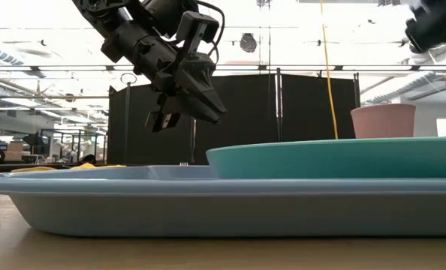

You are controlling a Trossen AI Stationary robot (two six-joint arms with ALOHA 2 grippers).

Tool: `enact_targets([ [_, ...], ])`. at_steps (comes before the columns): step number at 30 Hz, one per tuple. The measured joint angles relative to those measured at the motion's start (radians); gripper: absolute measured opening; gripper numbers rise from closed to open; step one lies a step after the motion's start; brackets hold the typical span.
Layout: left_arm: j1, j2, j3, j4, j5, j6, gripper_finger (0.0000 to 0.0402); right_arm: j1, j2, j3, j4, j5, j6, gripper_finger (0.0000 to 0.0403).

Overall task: Set up tray
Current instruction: Put the blue bowl on top of the the green plate

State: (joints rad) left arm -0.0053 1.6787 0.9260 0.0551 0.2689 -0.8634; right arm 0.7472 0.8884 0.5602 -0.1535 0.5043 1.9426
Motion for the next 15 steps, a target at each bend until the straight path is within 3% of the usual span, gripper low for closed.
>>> enact_targets([
  [3,0.006,0.0,0.0,0.0,0.002,0.005,0.0069,-0.001,-0.039,0.0,0.161,0.199,-0.23,0.0044],
  [5,0.008,0.0,0.0,0.0,0.001,0.014,0.0069,-0.001,-0.054,0.0,0.31,0.339,-0.464,0.0043],
  [10,0.021,0.0,0.0,0.0,0.031,0.029,0.0069,-0.027,-0.071,0.0,0.759,0.577,-1.048,0.0039],
  [13,0.029,0.0,0.0,0.0,0.048,0.044,0.0069,-0.076,-0.083,0.0,0.94,0.599,-1.408,0.0038],
  [15,0.031,0.0,0.0,0.0,0.065,0.06,0.0069,-0.114,-0.095,0.0,1.007,0.596,-1.556,0.0034],
])
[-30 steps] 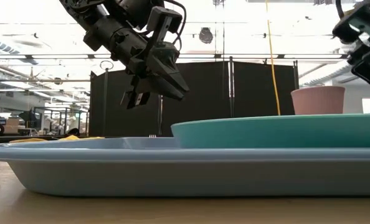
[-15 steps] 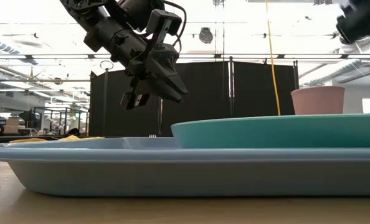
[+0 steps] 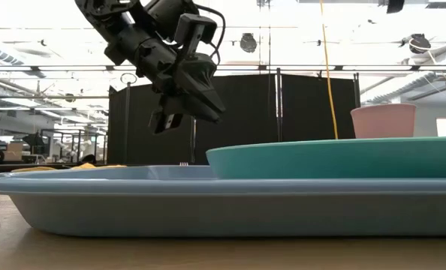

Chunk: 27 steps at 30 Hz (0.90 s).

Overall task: Set up tray
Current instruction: Put the blue bowl on top of the the green plate

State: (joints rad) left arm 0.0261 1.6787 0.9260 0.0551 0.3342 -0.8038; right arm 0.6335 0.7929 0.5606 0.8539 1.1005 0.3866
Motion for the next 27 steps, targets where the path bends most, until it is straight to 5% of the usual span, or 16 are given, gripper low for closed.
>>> enact_targets([
  [9,0.003,0.0,0.0,-0.024,0.093,0.075,0.0069,-0.124,-0.022,0.09,-0.174,0.082,-0.165,0.0005],
  [17,0.005,0.0,0.0,-0.038,0.111,0.076,0.0069,-0.249,0.082,0.393,-0.838,0.06,-0.009,0.0001],
  [23,0.026,0.0,0.0,-0.037,0.111,0.042,0.0069,-0.462,0.199,0.649,-1.499,-0.257,0.378,0.0],
  [27,0.043,0.0,0.0,-0.036,0.111,0.033,0.0069,-0.637,0.274,0.761,-1.834,-0.499,0.495,0.0],
])
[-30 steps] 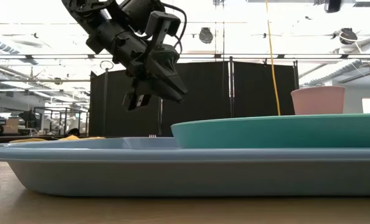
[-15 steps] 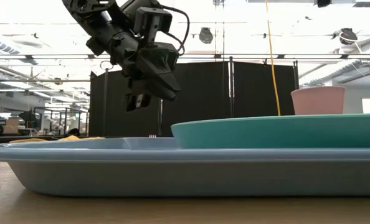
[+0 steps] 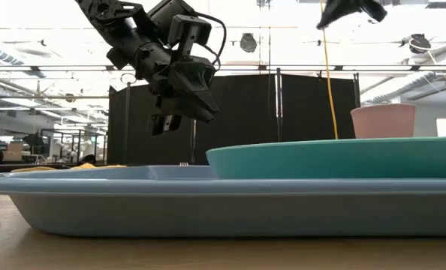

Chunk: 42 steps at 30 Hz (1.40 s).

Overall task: Set up tray
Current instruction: Put the blue bowl on top of the the green plate

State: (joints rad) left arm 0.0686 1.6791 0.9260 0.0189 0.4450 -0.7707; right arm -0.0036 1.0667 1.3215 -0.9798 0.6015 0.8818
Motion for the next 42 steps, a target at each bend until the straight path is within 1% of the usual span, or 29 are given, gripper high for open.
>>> enact_targets([
  [2,0.006,0.0,0.0,0.001,-0.001,-0.016,0.0069,-0.082,0.016,0.017,-0.058,-0.102,-0.034,0.0],
  [3,0.006,0.0,0.0,0.001,-0.003,-0.022,0.0069,-0.122,0.019,0.017,-0.076,-0.174,-0.061,0.0],
  [4,0.006,0.0,0.0,0.002,-0.007,-0.025,0.0069,-0.17,0.023,0.017,-0.091,-0.245,-0.099,0.0],
  [6,0.006,0.0,0.0,0.006,-0.012,-0.026,0.0069,-0.246,0.03,0.017,-0.095,-0.351,-0.181,0.0],
  [9,0.005,0.0,0.0,0.013,-0.019,-0.033,0.0069,-0.345,0.045,0.017,-0.096,-0.457,-0.262,0.0013],
  [12,0.006,0.0,0.0,0.028,-0.019,-0.05,0.0069,-0.431,0.063,0.017,-0.116,-0.551,-0.325,0.005],
  [15,0.005,0.0,0.0,0.05,-0.014,-0.051,0.0069,-0.494,0.096,0.006,-0.16,-0.623,-0.416,0.0104],
  [18,0.005,0.0,0.0,0.057,-0.01,-0.055,0.0069,-0.516,0.125,-0.024,-0.159,-0.656,-0.534,0.0161],
  [20,0.005,0.0,0.0,0.058,-0.009,-0.055,0.0069,-0.529,0.141,-0.042,-0.153,-0.66,-0.574,0.0193],
  [22,0.005,0.0,0.0,0.058,-0.009,-0.055,0.0069,-0.543,0.161,-0.06,-0.15,-0.668,-0.58,0.0217],
  [24,0.005,0.0,0.0,0.058,-0.009,-0.054,0.0069,-0.557,0.184,-0.086,-0.149,-0.712,-0.58,0.023],
  [26,0.005,0.0,0.0,0.058,-0.009,-0.053,0.0069,-0.565,0.207,-0.116,-0.148,-0.738,-0.584,0.0234],
  [35,0.005,0.0,0.0,0.057,-0.007,-0.046,0.0069,-0.568,0.275,-0.223,-0.084,-0.744,-0.611,0.0235],
  [42,0.005,0.0,0.0,0.056,-0.007,-0.044,0.0069,-0.576,0.295,-0.243,-0.055,-0.678,-0.641,0.0223],
])
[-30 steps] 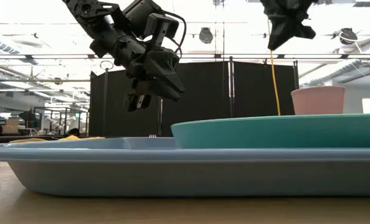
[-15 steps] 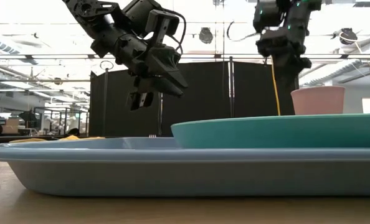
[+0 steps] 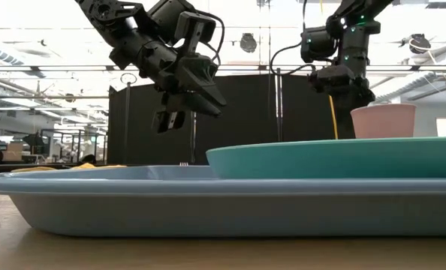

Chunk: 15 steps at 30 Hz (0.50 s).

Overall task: Set up tray
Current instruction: Put the blue bowl on top of the the green plate

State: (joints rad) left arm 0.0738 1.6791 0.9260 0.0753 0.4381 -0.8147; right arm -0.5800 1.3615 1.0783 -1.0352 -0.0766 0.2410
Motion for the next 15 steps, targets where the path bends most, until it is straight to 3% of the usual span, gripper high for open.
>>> enact_targets([
  [15,0.0,0.0,0.0,-0.002,0.003,0.0,0.0069,-0.086,0.021,-0.101,0.042,-0.031,-0.024,0.0211],
])
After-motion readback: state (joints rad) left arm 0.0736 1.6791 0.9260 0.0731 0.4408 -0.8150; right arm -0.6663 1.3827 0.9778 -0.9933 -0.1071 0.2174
